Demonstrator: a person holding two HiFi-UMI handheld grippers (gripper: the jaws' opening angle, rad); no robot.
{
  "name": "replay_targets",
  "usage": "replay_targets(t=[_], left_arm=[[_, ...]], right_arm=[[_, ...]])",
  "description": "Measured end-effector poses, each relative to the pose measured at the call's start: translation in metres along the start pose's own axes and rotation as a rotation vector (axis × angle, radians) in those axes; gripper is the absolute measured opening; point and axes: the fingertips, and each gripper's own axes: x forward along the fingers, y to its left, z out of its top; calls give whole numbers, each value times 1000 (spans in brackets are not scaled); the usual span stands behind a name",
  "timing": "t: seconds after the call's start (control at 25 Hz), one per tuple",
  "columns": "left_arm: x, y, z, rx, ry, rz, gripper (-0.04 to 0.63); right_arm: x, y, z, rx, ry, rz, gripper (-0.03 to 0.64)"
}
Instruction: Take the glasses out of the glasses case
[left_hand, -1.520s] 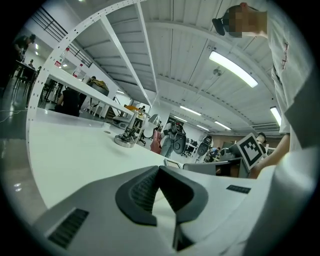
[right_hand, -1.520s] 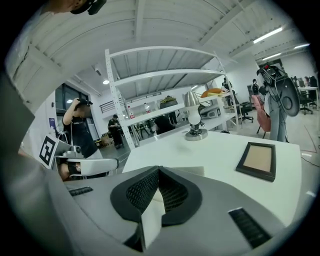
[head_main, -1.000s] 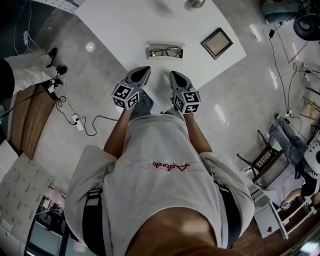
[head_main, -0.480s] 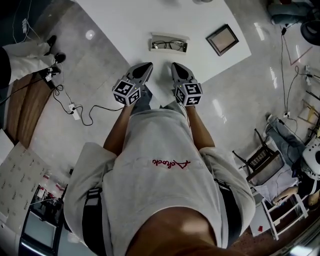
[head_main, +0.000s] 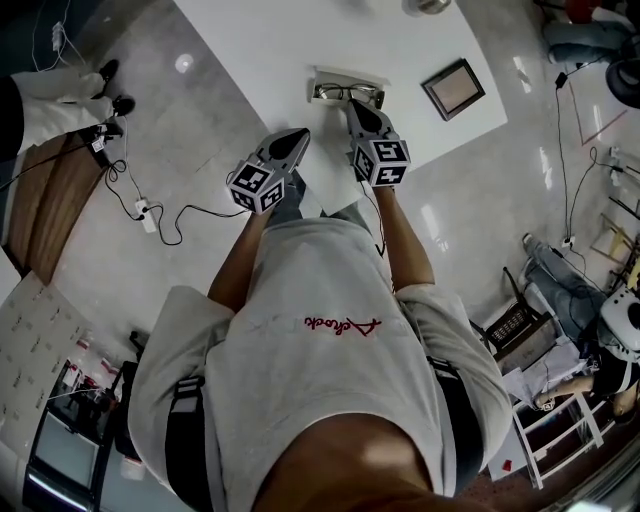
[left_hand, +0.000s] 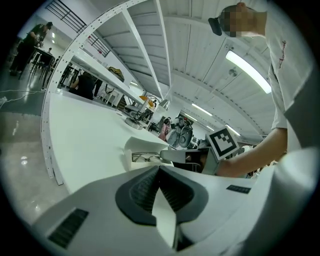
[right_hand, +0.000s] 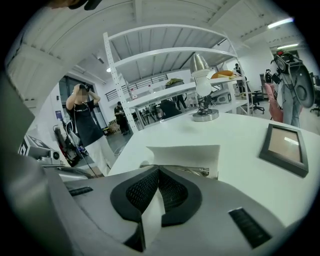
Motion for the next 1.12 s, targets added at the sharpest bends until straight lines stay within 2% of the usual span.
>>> replay_targets(t=[0.28, 0.4, 0.48, 0.56, 0.8, 0.88, 1.0, 1.12], left_arm=[[-4, 5, 2, -3, -5, 11, 3], [-4, 4, 2, -7, -5, 12, 3], [-3, 2, 2, -10, -4, 12, 3], [-2, 1, 2, -11, -2, 10, 3], [-5, 7, 2, -16, -8, 7, 3], [-5, 7, 3, -20, -11, 8, 3], [-6, 7, 1, -25, -9, 9, 3], [-6, 6, -2, -32, -7, 9, 3]], right_arm=[[17, -7, 7, -51, 30, 10, 12], [20, -9, 10, -126, 55, 15, 12], [21, -7, 12, -231, 82, 27, 12], [23, -4, 12, -378, 120, 33, 12], [32, 9, 2, -951, 244, 56, 11], [32, 7, -2, -1103, 279, 55, 11], [32, 5, -10, -1245, 321, 66, 11], [31, 5, -13, -1293, 330, 69, 11]])
